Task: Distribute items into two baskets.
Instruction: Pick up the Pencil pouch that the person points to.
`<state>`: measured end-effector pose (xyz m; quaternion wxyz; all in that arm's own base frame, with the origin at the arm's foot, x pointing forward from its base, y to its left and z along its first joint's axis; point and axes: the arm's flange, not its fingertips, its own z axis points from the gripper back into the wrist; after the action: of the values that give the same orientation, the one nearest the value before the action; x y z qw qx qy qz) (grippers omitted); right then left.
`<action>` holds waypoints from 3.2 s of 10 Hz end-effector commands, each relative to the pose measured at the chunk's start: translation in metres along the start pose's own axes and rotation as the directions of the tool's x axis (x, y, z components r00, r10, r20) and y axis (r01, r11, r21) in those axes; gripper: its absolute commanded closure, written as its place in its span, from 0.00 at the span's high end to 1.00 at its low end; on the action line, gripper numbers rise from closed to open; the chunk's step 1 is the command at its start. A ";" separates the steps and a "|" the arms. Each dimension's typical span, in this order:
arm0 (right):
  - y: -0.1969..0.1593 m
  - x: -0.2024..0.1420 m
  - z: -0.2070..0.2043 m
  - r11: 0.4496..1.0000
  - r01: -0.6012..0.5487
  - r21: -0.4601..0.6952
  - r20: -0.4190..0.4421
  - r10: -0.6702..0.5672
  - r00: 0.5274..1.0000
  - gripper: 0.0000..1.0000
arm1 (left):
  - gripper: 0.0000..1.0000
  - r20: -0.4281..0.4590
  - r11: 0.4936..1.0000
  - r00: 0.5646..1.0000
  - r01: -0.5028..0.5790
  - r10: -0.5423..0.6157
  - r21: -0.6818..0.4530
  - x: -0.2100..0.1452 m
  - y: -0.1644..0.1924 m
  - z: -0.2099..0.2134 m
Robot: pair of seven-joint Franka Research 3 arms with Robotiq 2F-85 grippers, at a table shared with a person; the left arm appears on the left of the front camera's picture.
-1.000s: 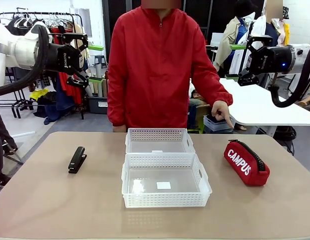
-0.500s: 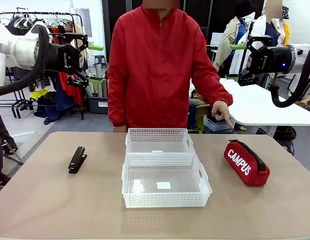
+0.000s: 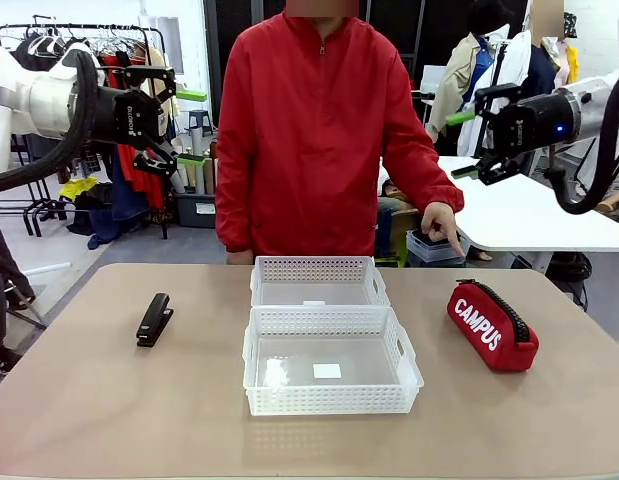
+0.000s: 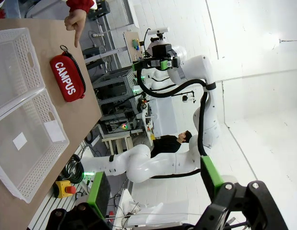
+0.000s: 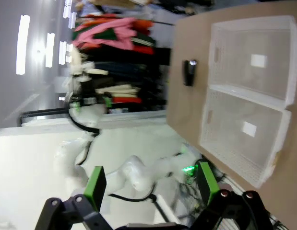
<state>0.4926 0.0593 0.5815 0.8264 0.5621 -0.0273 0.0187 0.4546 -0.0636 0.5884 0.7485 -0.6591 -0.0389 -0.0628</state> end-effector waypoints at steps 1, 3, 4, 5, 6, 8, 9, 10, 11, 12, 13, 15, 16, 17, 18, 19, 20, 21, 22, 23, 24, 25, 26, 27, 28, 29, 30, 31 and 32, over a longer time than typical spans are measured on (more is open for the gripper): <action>0.003 0.014 0.003 0.961 -0.019 -0.276 -0.067 0.000 0.998 1.00 | 1.00 0.002 1.000 1.000 -0.004 0.004 -0.002 0.000 -0.001 0.001; -0.022 0.022 0.009 0.863 -0.081 -0.498 -0.133 0.016 0.991 1.00 | 1.00 0.002 1.000 1.000 -0.004 0.004 -0.002 0.000 -0.001 0.001; -0.035 0.024 0.013 0.809 -0.142 -0.570 -0.176 0.049 0.983 1.00 | 1.00 0.002 1.000 1.000 -0.004 0.004 -0.002 0.000 -0.001 0.001; -0.049 0.024 0.019 0.751 -0.185 -0.634 -0.219 0.055 0.974 1.00 | 1.00 0.002 1.000 1.000 -0.004 0.004 -0.002 0.000 -0.001 0.001; -0.066 0.021 0.022 0.700 -0.226 -0.677 -0.262 0.058 0.963 1.00 | 1.00 0.002 1.000 1.000 -0.004 0.004 -0.002 0.000 -0.001 0.001; -0.093 0.018 0.025 0.637 -0.261 -0.725 -0.295 0.055 0.954 1.00 | 1.00 0.002 1.000 1.000 -0.004 0.004 -0.002 0.000 -0.001 0.001; -0.104 0.017 0.026 0.637 -0.250 -0.729 -0.281 0.054 0.958 1.00 | 1.00 0.002 1.000 1.000 -0.004 0.004 -0.002 0.000 -0.001 0.001; -0.102 0.018 0.024 0.689 -0.214 -0.692 -0.208 0.093 0.974 1.00 | 1.00 0.002 1.000 1.000 -0.004 0.004 -0.002 0.000 -0.001 0.001; -0.094 0.022 0.028 0.654 -0.240 -0.718 -0.297 0.024 0.955 1.00 | 1.00 0.002 1.000 1.000 -0.004 0.004 -0.002 0.000 -0.001 0.001; -0.094 0.022 0.028 0.654 -0.240 -0.718 -0.297 0.024 0.955 1.00 | 1.00 0.002 1.000 1.000 -0.004 0.004 -0.002 0.000 -0.001 0.001; -0.094 0.022 0.028 0.654 -0.240 -0.718 -0.297 0.024 0.955 1.00 | 1.00 0.002 1.000 1.000 -0.004 0.004 -0.002 0.000 -0.001 0.001; -0.120 0.019 0.011 0.551 -0.247 -0.797 -0.289 0.010 0.957 1.00 | 1.00 0.002 1.000 1.000 -0.004 0.004 -0.002 0.000 -0.001 0.001; -0.135 0.012 -0.008 0.470 -0.264 -0.842 -0.291 0.016 0.956 1.00 | 1.00 0.002 1.000 1.000 -0.004 0.004 -0.002 0.000 -0.001 0.001; -0.145 0.008 -0.022 0.445 -0.257 -0.858 -0.276 0.022 0.961 1.00 | 1.00 0.002 1.000 1.000 -0.004 0.004 -0.002 0.000 -0.001 0.001; -0.153 0.004 -0.031 0.415 -0.257 -0.873 -0.271 0.025 0.962 1.00 | 1.00 0.002 1.000 1.000 -0.004 0.004 -0.002 0.000 -0.001 0.001; -0.164 -0.004 -0.040 0.429 -0.241 -0.871 -0.250 0.037 0.967 1.00 | 1.00 0.002 1.000 1.000 -0.004 0.004 -0.002 0.000 -0.001 0.001; -0.173 -0.003 -0.039 0.401 -0.240 -0.884 -0.237 0.059 0.970 1.00 | 1.00 0.002 1.000 1.000 -0.004 0.004 -0.002 0.000 -0.001 0.001; -0.186 -0.004 -0.043 0.392 -0.215 -0.894 -0.214 0.046 0.976 1.00 | 1.00 0.002 1.000 1.000 -0.004 0.004 -0.002 0.000 -0.001 0.001; -0.194 -0.003 -0.044 0.388 -0.212 -0.897 -0.212 0.044 0.976 1.00 | 1.00 0.002 1.000 1.000 -0.004 0.004 -0.002 0.000 -0.001 0.001; -0.201 -0.002 -0.046 0.399 -0.209 -0.893 -0.215 0.030 0.976 1.00 | 1.00 0.002 1.000 1.000 -0.004 0.004 -0.002 0.000 -0.001 0.001; -0.207 0.000 -0.049 0.401 -0.207 -0.892 -0.216 0.024 0.976 1.00 | 1.00 0.002 1.000 1.000 -0.004 0.004 -0.002 0.000 -0.001 0.001; -0.210 0.002 -0.050 0.387 -0.208 -0.898 -0.218 0.019 0.976 1.00 | 1.00 0.002 1.000 1.000 -0.004 0.004 -0.002 0.000 -0.001 0.001; -0.214 0.001 -0.054 0.392 -0.221 -0.893 -0.234 0.016 0.972 1.00 | 1.00 0.002 1.000 1.000 -0.004 0.004 -0.002 0.000 -0.001 0.001; -0.212 0.001 -0.053 0.414 -0.246 -0.876 -0.273 -0.006 0.962 0.81 | 1.00 0.002 1.000 1.000 -0.004 0.004 -0.002 0.000 -0.001 0.001; -0.210 0.001 -0.054 0.423 -0.248 -0.871 -0.273 0.001 0.962 0.61 | 1.00 0.002 1.000 1.000 -0.004 0.004 -0.002 0.000 -0.001 0.001; -0.209 0.001 -0.054 0.417 -0.247 -0.875 -0.270 0.004 0.963 0.41 | 1.00 0.002 1.000 1.000 -0.004 0.004 -0.002 0.000 -0.001 0.001; -0.208 0.001 -0.053 0.418 -0.242 -0.876 -0.267 -0.001 0.964 0.22 | 1.00 0.002 1.000 1.000 -0.004 0.004 -0.002 0.000 -0.001 0.001; -0.208 0.002 -0.053 0.418 -0.239 -0.876 -0.262 0.001 0.965 0.02 | 1.00 0.002 1.000 1.000 -0.004 0.004 -0.002 0.000 -0.001 0.001; -0.207 0.002 -0.052 0.419 -0.236 -0.877 -0.260 0.000 0.966 0.00 | 1.00 0.002 1.000 1.000 -0.004 0.004 -0.002 0.000 -0.001 0.001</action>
<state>0.5058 0.0321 0.3640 0.9917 0.0317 0.0165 0.1233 0.4546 -0.0633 0.5882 0.7486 -0.6589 -0.0390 -0.0623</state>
